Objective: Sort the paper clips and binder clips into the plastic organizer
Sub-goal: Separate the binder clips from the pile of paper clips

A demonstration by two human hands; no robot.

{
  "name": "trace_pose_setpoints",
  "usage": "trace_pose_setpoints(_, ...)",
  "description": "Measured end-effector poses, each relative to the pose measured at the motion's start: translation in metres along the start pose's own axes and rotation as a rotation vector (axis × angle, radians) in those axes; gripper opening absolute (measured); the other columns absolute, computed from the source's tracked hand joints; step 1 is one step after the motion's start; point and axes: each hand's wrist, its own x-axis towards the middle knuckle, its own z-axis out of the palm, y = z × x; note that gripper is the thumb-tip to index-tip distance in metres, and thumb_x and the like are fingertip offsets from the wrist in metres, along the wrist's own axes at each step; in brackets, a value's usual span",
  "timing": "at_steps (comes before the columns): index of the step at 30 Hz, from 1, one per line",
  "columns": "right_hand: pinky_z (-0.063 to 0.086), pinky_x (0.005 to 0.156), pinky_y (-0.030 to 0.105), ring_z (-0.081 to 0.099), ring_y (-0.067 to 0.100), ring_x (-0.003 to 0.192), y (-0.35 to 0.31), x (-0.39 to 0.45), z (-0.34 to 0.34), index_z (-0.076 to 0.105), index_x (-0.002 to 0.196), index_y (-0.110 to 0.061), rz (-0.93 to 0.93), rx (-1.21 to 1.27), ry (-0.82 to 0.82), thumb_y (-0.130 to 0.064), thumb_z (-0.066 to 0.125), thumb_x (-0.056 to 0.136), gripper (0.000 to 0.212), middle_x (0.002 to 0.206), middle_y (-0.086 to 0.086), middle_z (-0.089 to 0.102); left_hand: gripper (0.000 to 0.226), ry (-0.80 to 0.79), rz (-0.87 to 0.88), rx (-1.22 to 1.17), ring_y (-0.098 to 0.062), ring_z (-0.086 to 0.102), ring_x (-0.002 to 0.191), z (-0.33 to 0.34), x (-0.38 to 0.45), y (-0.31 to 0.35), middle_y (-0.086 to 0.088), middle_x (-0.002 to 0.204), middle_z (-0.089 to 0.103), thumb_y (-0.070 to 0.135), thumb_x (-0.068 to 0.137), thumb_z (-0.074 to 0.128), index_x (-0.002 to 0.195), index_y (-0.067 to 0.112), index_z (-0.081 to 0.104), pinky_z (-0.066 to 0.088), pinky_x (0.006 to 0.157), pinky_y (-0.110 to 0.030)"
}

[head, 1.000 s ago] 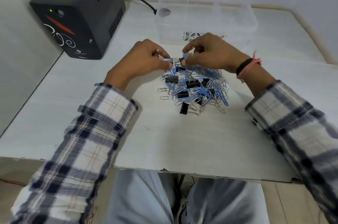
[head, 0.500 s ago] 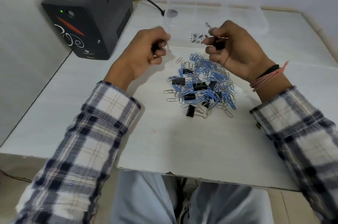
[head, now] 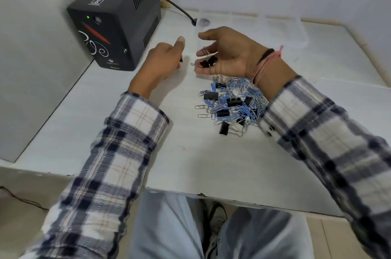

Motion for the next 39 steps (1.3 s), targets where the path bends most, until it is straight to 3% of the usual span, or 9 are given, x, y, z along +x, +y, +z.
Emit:
trace_pose_setpoints(4, 0.054, 0.089, 0.062, 0.055, 0.038, 0.108, -0.007, 0.008, 0.015, 0.047, 0.127, -0.008, 0.012, -0.037, 0.001, -0.023, 0.057, 0.099, 0.034, 0.119, 0.018, 0.041, 0.071, 0.033, 0.041, 0.018, -0.027, 0.070, 0.085, -0.004, -0.001, -0.002, -0.012, 0.096, 0.075, 0.062, 0.099, 0.032, 0.101, 0.003, 0.071, 0.058, 0.082, -0.043)
trace_pose_setpoints(9, 0.044, 0.104, 0.066, 0.045, 0.048, 0.133, -0.009, -0.001, 0.013, 0.050, 0.115, 0.001, 0.021, -0.030, -0.050, -0.013, 0.046, 0.102, 0.020, 0.114, 0.022, 0.050, 0.063, 0.067, 0.062, -0.022, -0.030, 0.076, 0.079, -0.007, -0.002, -0.003, -0.005, 0.082, 0.077, 0.056, 0.098, 0.039, 0.093, 0.003, 0.072, 0.063, 0.080, -0.048)
trace_pose_setpoints(13, 0.057, 0.094, 0.052, 0.062, 0.042, 0.116, -0.006, -0.020, -0.013, 0.060, 0.113, 0.003, -0.065, -0.109, -0.008, -0.006, 0.044, 0.100, 0.022, 0.119, 0.030, 0.063, 0.066, 0.125, 0.179, 0.040, -0.027, 0.071, 0.075, -0.006, -0.004, -0.002, -0.013, 0.082, 0.076, 0.056, 0.095, 0.044, 0.087, -0.004, 0.068, 0.060, 0.080, -0.049)
trace_pose_setpoints(16, 0.062, 0.081, 0.039, 0.071, 0.028, 0.087, 0.004, -0.037, -0.043, 0.066, 0.114, 0.005, -0.238, -0.464, 0.126, -0.003, 0.056, 0.098, 0.021, 0.104, 0.021, 0.071, 0.038, 0.125, 0.337, 0.146, -0.015, 0.064, 0.077, -0.004, -0.008, 0.001, -0.001, 0.077, 0.074, 0.047, 0.091, 0.054, 0.080, 0.015, 0.072, 0.058, 0.084, -0.044)
trace_pose_setpoints(20, 0.052, 0.063, 0.025, 0.065, 0.009, 0.065, 0.025, -0.051, -0.065, 0.077, 0.104, -0.005, -0.332, -0.965, 0.118, -0.006, 0.071, 0.090, 0.016, 0.083, 0.006, 0.077, 0.012, -0.252, 0.454, 0.116, -0.004, 0.061, 0.070, 0.000, -0.026, 0.018, 0.011, 0.077, 0.072, 0.024, 0.085, 0.077, 0.096, 0.021, 0.081, 0.050, 0.071, -0.022)
trace_pose_setpoints(24, 0.044, 0.060, 0.005, 0.061, -0.008, 0.060, 0.040, -0.050, -0.069, 0.077, 0.111, -0.027, -0.389, -1.204, 0.076, -0.024, 0.072, 0.092, 0.020, 0.080, -0.007, 0.073, 0.037, -0.592, 0.451, 0.268, -0.022, 0.052, 0.074, 0.007, -0.028, 0.015, -0.012, 0.090, 0.069, 0.053, 0.066, 0.088, 0.098, 0.037, 0.079, 0.040, 0.071, -0.033)
trace_pose_setpoints(27, 0.038, 0.056, 0.002, 0.057, -0.011, 0.058, 0.040, -0.053, -0.078, 0.078, 0.108, -0.021, -0.464, -1.284, 0.154, -0.015, 0.069, 0.092, 0.019, 0.083, -0.003, 0.073, 0.033, -0.610, 0.448, 0.283, -0.018, 0.048, 0.072, 0.011, -0.027, 0.011, -0.014, 0.089, 0.067, 0.049, 0.069, 0.089, 0.100, 0.038, 0.080, 0.040, 0.069, -0.033)
trace_pose_setpoints(34, 0.036, 0.060, -0.002, 0.053, -0.022, 0.063, 0.041, -0.060, -0.091, 0.078, 0.106, -0.012, -0.551, -1.301, 0.210, -0.006, 0.061, 0.092, 0.023, 0.081, -0.015, 0.063, 0.020, -0.624, 0.441, 0.205, -0.005, 0.046, 0.064, 0.012, -0.032, 0.015, 0.023, 0.066, 0.065, 0.025, 0.080, 0.087, 0.099, 0.022, 0.081, 0.039, 0.066, -0.027)
trace_pose_setpoints(39, 0.034, 0.067, 0.002, 0.052, -0.012, 0.073, 0.041, -0.059, -0.092, 0.076, 0.115, -0.014, -0.586, -1.400, 0.126, -0.012, 0.062, 0.097, 0.024, 0.089, -0.004, 0.064, 0.022, -0.624, 0.467, 0.106, -0.018, 0.049, 0.076, 0.011, -0.035, 0.016, -0.017, 0.091, 0.062, 0.031, 0.078, 0.088, 0.098, 0.026, 0.080, 0.041, 0.073, -0.035)
